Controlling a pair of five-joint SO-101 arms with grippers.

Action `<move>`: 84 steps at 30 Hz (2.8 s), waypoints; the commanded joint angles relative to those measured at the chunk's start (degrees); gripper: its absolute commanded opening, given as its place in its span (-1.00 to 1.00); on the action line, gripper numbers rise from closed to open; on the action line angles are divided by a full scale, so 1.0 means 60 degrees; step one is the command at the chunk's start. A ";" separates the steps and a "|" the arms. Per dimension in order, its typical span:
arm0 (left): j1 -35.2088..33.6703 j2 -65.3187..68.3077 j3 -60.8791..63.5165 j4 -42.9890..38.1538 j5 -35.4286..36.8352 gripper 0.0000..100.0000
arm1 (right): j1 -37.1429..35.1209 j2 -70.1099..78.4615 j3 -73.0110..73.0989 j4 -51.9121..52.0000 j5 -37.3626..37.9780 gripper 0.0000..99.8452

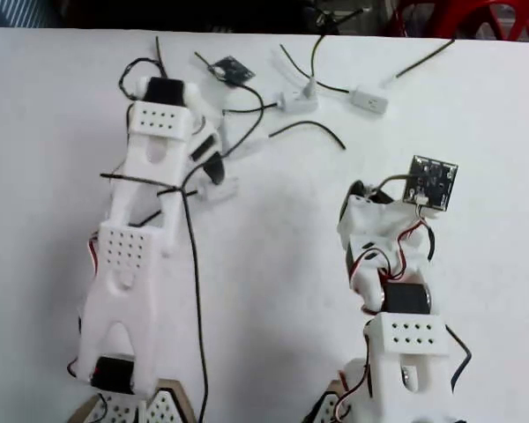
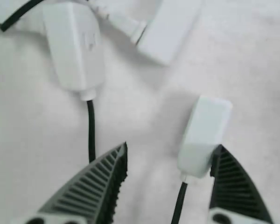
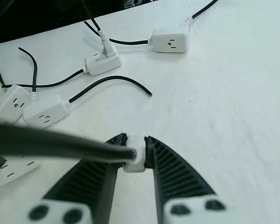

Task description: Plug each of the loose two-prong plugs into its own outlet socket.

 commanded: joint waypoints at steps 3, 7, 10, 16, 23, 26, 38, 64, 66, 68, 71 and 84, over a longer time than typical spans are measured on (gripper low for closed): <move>-0.0535 -0.0081 -0.0454 -0.0293 -0.0073 -0.41 | 0.0037 -0.0139 -0.0103 -0.0154 -0.0015 -0.97; -0.0535 -0.0051 -0.0366 -0.0557 -0.0073 -0.41 | 0.0022 -0.0139 -0.0103 -0.0154 -0.0015 -0.97; -0.0535 -0.0139 -0.0469 -0.0527 -0.0073 -0.41 | 0.0022 -0.0139 -0.0088 -0.0154 -0.0015 -0.97; -0.0476 -0.0535 -0.0996 0.0278 0.0015 -0.41 | 0.0022 -0.0139 -0.0088 -0.0110 -0.0015 -0.97; -0.1077 -0.2440 -0.0982 0.0278 0.0777 -0.47 | -0.1062 -0.0125 -0.0234 0.0505 0.0630 -0.97; -0.1502 -0.3685 -0.0674 0.0278 0.1084 -0.47 | -0.1751 -0.0125 -0.0835 0.1048 0.0630 -0.97; -0.3026 -1.0513 0.4659 0.0205 0.1773 -0.47 | -0.4872 0.3670 -0.4498 0.2293 0.0864 -0.97; -0.5106 -1.5231 1.4799 -0.4029 0.2168 -0.47 | -0.4579 1.2681 -1.0520 -0.0300 0.1407 -0.97; -0.5106 -1.5436 1.5165 -0.4234 0.2168 -0.47 | -0.4564 1.2872 -1.0608 -0.0286 0.1407 -0.97; -0.5106 -1.5612 1.5429 -0.4366 0.2168 -0.47 | -0.4564 1.2960 -1.0608 -0.0271 0.1407 -0.97; -0.5106 -1.5758 1.5634 -0.4396 0.2168 -0.47 | -0.4549 1.2960 -1.0564 -0.0198 0.1407 -0.97; -0.5121 -1.5744 1.5678 -0.4308 0.2168 -0.47 | -0.4769 1.3253 -1.0681 0.1018 0.2799 -0.97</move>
